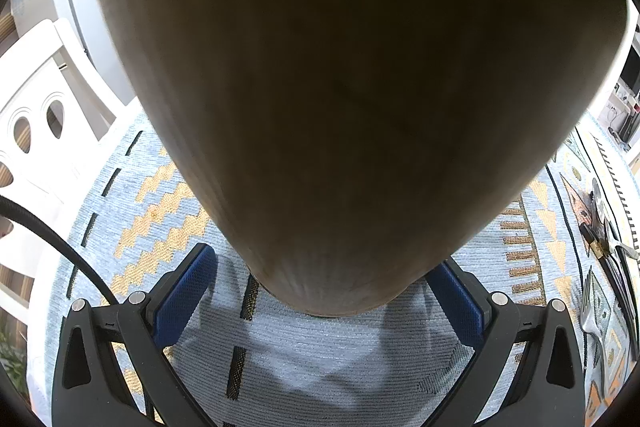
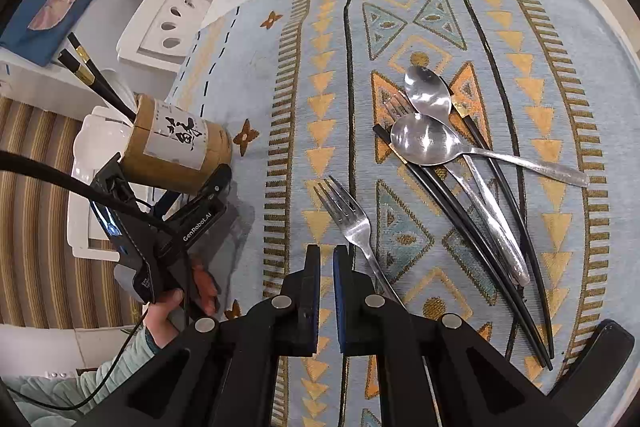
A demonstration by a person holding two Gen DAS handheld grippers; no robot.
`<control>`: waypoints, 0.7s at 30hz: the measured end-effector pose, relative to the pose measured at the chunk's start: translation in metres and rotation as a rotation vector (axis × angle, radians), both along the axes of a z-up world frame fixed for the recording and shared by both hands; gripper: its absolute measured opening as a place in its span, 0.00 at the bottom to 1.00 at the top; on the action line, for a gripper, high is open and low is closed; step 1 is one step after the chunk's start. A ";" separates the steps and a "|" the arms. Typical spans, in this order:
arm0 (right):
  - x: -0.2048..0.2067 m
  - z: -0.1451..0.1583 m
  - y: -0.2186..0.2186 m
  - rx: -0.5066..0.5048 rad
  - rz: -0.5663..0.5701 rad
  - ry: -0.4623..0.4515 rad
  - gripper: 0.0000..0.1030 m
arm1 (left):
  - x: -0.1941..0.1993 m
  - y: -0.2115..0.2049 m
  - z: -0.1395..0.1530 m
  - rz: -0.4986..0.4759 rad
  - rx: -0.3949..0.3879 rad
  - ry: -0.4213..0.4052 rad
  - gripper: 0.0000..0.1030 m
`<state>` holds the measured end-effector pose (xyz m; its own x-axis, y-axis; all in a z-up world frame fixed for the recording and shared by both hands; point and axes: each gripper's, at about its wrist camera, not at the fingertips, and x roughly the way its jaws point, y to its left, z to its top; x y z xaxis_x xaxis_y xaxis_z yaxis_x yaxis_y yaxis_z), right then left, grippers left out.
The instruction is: Organize utensils
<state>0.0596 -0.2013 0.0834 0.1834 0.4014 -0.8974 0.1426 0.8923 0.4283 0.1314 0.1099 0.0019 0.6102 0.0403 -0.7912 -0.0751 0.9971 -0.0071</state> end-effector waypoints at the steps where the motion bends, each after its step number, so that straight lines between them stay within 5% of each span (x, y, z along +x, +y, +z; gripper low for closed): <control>1: 0.000 0.001 -0.001 0.000 -0.001 -0.001 0.05 | 0.000 0.000 0.000 0.000 0.000 0.000 1.00; 5: -0.006 -0.001 -0.014 -0.009 -0.023 0.017 0.08 | 0.000 0.000 0.000 0.000 0.001 0.000 1.00; 8: -0.011 -0.009 -0.025 -0.022 -0.024 0.057 0.25 | 0.000 0.000 0.000 0.000 0.000 0.001 1.00; 10: -0.013 -0.011 -0.027 -0.031 -0.018 0.070 0.47 | 0.000 0.000 0.000 0.000 -0.001 0.001 1.00; 17: -0.009 -0.027 0.016 -0.156 0.139 0.057 0.48 | 0.000 0.000 0.000 0.001 -0.001 0.001 1.00; 21: 0.000 -0.042 0.031 -0.235 0.200 0.068 0.35 | 0.000 -0.001 0.001 -0.001 -0.004 0.001 1.00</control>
<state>0.0592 -0.1700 0.0412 0.0580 0.2036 -0.9773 -0.0239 0.9790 0.2025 0.1314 0.1091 0.0027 0.6097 0.0369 -0.7918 -0.0744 0.9972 -0.0108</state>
